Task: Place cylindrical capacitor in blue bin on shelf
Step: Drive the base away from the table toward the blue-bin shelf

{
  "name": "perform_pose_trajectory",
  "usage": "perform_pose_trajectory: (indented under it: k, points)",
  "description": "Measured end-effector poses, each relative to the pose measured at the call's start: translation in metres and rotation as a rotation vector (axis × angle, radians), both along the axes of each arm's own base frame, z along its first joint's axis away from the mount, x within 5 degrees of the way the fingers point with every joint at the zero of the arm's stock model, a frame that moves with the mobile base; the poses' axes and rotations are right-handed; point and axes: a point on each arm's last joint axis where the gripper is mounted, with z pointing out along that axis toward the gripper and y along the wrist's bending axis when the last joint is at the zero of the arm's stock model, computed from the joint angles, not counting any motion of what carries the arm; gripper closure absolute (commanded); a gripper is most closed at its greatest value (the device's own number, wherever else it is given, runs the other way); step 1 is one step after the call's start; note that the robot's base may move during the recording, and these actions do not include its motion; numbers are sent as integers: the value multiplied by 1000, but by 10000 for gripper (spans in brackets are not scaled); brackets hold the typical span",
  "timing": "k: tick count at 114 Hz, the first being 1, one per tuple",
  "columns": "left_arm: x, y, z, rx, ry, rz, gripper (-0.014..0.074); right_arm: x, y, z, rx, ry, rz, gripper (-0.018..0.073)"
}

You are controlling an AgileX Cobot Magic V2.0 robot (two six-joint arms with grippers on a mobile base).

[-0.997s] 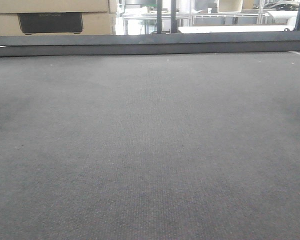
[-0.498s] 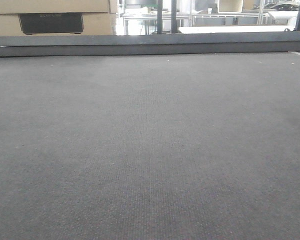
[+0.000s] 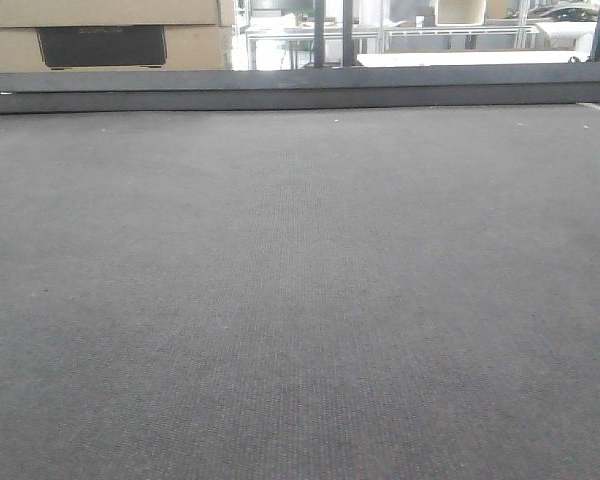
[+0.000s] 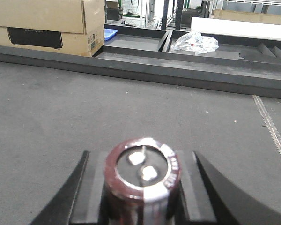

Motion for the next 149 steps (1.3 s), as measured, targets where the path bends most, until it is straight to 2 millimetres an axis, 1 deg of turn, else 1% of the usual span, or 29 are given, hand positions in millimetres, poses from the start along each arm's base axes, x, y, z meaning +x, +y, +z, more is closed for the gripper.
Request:
perform_pose_trajectory:
  k: [149]
  points:
    - [0, 0, -1, 1, 3, 0, 707, 0, 0, -1, -1, 4, 0, 722]
